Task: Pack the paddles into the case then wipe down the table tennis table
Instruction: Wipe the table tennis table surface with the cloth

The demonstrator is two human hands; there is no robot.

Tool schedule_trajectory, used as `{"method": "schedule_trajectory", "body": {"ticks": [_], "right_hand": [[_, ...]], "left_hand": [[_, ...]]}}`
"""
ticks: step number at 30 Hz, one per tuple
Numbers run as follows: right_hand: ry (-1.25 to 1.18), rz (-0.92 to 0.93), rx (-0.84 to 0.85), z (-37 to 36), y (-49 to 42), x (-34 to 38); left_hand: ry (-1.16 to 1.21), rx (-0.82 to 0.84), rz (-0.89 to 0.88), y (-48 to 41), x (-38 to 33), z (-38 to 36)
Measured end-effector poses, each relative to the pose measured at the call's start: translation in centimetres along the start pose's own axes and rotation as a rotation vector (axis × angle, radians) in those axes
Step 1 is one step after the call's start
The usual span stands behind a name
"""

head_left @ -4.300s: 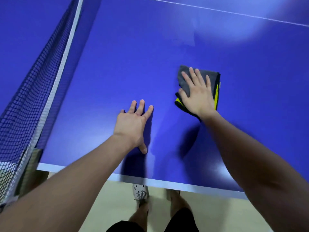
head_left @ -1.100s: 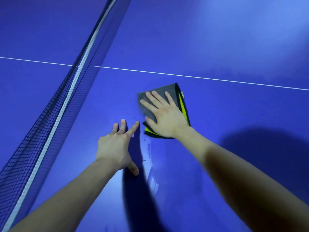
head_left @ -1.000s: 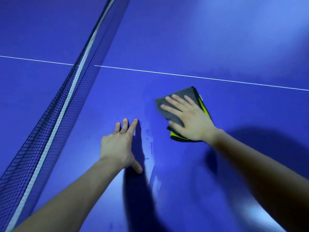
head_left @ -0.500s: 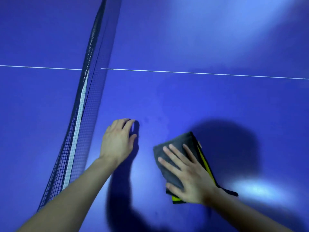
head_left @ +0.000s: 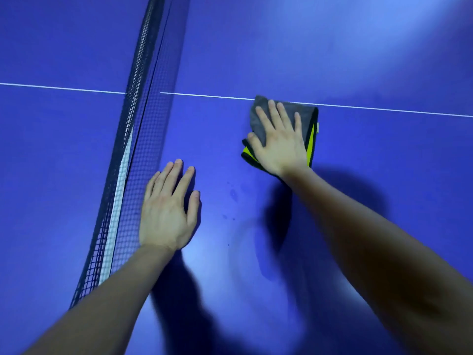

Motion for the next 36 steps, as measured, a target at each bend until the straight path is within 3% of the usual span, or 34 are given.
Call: {"method": "schedule_trajectory", "body": {"ticks": [3, 6, 10, 12, 16, 20, 22, 25, 28, 31, 34, 36], "right_hand": [[-0.005, 0.141, 0.035, 0.5, 9.6, 3.1], [-0.021, 0.376, 0.217, 0.8, 20.5, 6.7], [-0.046, 0.641, 0.297, 1.1, 19.3, 5.0], [-0.042, 0.512, 0.178, 0.1, 12.7, 4.0], [0.012, 0.03, -0.03, -1.9, -0.5, 6.8], [0.018, 0.121, 0.099, -3.9, -6.4, 14.0], [-0.006, 0.176, 0.118, -3.9, -6.4, 13.5], [-0.067, 0.147, 0.0, -1.9, -3.6, 6.0], [-0.034, -0.051, -0.073, 1.9, 0.6, -6.1], [0.042, -0.263, -0.08, 3.9, 2.5, -10.9], [0.074, -0.319, -0.095, 2.4, 0.5, -7.1], [0.058, -0.224, -0.069, 0.7, -2.1, -1.7]], "left_hand": [[0.012, 0.005, 0.002, -0.2, -0.1, 0.2], [0.014, 0.009, 0.002, -0.3, -0.2, 0.3], [0.007, -0.007, 0.002, -0.1, -0.2, 0.3], [0.009, -0.019, 0.009, 0.0, -0.2, 0.1], [0.023, -0.049, 0.083, 0.1, 0.3, -0.1], [0.013, -0.054, 0.088, 0.2, 0.4, -0.2], [0.011, -0.057, 0.074, 0.0, 0.5, -0.2], [0.014, -0.052, 0.078, 0.0, 0.6, -0.1], [0.024, -0.022, 0.096, 0.1, 0.5, -0.1], [0.028, -0.034, 0.099, 0.1, 0.5, -0.2], [0.029, -0.038, 0.098, 0.1, 0.5, -0.3], [0.03, -0.04, 0.097, 0.1, 0.5, -0.2]]}}
Point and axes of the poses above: each hand's wrist, its own y-axis away from the middle knuckle, its own z-axis out of the back of the hand, x = y × z, the point moved 6 cm from there along -y, towards the middle knuckle, and after that the axes turned 6 degrees about -y, right-handed, at the moved point
